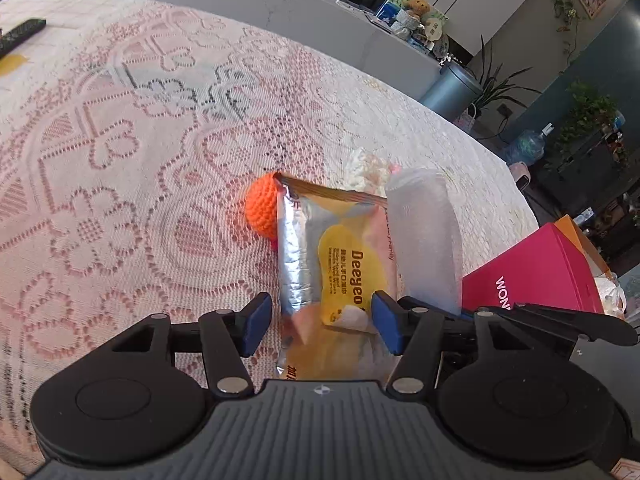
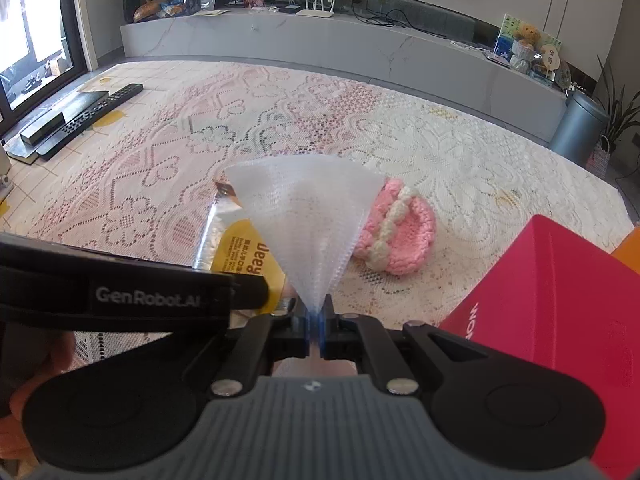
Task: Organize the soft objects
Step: 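Grasp the silver snack pouch with the left tool while the right tool grasps the mesh bag, then carry the pouch and mesh bag into the orange box with both tools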
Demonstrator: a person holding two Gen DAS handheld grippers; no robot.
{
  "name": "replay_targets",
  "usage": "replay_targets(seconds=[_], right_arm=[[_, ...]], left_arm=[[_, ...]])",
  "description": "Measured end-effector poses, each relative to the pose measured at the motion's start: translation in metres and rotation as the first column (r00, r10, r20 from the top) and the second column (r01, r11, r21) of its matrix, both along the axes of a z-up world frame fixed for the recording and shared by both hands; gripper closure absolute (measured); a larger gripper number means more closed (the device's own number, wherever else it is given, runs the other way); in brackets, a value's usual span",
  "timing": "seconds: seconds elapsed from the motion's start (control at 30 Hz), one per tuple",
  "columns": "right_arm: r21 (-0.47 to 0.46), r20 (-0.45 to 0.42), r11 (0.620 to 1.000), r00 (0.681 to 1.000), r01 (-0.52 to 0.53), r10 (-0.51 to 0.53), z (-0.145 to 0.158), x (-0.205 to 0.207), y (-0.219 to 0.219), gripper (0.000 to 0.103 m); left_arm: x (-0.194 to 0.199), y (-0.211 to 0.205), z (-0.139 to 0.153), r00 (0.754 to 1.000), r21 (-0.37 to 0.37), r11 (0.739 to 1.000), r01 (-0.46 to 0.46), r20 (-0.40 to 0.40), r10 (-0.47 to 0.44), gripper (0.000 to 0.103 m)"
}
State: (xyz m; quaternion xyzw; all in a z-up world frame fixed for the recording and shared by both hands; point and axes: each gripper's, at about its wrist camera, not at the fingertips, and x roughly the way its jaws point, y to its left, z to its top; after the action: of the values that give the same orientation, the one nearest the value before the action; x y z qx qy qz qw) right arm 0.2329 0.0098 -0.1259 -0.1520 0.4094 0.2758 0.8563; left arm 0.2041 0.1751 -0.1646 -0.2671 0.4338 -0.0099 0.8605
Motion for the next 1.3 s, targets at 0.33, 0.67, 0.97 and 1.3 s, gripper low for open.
replay_targets(seconds=[0.33, 0.67, 0.97, 1.3], right_arm=[[-0.024, 0.008, 1.0, 1.0, -0.009, 0.01, -0.006, -0.002, 0.005, 0.102], [-0.008, 0.036, 1.0, 0.999, 0.006, -0.005, 0.005, -0.009, 0.001, 0.102], [0.077, 0.015, 0.997, 1.0, 0.003, -0.004, 0.031, -0.029, -0.013, 0.103], [0.162, 0.02, 0.987, 1.0, 0.017, -0.021, 0.074, -0.065, -0.052, 0.103]], left_arm=[[-0.002, -0.009, 0.003, 0.999, 0.007, 1.0, 0.026, 0.028, -0.026, 0.067], [-0.028, -0.009, 0.028, 0.997, 0.047, 0.998, -0.031, 0.073, 0.027, 0.079], [-0.06, -0.012, 0.059, 0.996, 0.139, 0.988, -0.072, 0.069, 0.063, 0.079], [-0.093, -0.033, 0.091, 0.993, 0.163, 0.984, -0.068, 0.109, 0.05, 0.079]])
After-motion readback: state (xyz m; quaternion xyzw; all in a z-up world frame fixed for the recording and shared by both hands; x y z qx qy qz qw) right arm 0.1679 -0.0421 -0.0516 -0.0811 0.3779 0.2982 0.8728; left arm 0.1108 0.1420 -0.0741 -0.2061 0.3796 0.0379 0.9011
